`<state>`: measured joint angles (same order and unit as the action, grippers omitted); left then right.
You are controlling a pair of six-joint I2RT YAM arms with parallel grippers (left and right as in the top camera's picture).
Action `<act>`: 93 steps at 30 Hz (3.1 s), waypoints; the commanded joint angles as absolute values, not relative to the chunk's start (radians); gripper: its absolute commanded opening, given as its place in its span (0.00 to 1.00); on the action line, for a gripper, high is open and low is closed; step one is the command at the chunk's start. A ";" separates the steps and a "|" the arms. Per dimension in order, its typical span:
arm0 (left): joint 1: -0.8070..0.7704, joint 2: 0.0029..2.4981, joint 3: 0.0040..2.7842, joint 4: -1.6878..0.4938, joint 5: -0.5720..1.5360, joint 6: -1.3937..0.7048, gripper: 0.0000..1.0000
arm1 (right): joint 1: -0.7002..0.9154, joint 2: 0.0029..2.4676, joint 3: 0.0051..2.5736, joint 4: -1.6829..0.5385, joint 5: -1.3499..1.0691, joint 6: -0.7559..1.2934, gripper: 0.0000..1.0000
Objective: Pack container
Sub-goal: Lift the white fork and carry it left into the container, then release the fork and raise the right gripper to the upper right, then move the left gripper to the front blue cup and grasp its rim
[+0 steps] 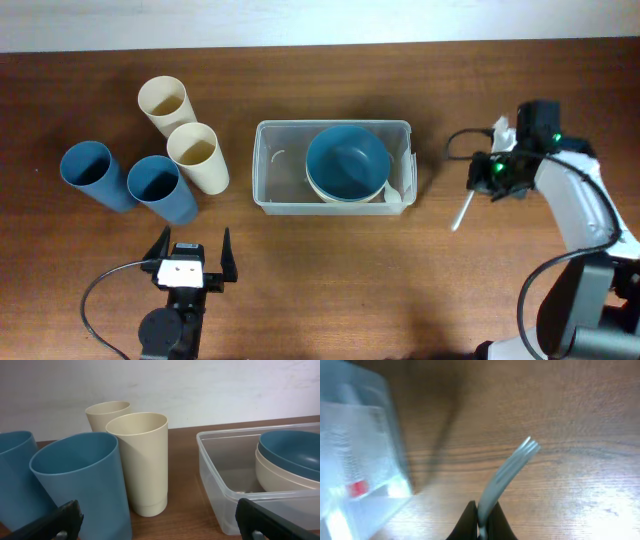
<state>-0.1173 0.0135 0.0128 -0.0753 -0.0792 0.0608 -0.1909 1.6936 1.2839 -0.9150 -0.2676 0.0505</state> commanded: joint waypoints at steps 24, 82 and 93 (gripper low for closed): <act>-0.113 0.005 0.009 -0.076 -0.083 0.073 0.99 | 0.006 1.813 1.497 -0.923 -0.628 -0.274 0.04; -0.113 0.005 0.009 -0.075 -0.084 0.073 0.99 | -0.452 1.858 1.722 -1.104 -0.164 0.383 0.99; -0.114 0.005 0.036 0.175 -0.009 0.072 0.99 | -0.452 1.858 1.722 -1.104 -0.164 0.383 0.99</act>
<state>-0.1173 0.0139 0.0097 0.1211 -0.0769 0.0608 -0.4465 1.8565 1.7187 -1.1007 -0.1806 0.3706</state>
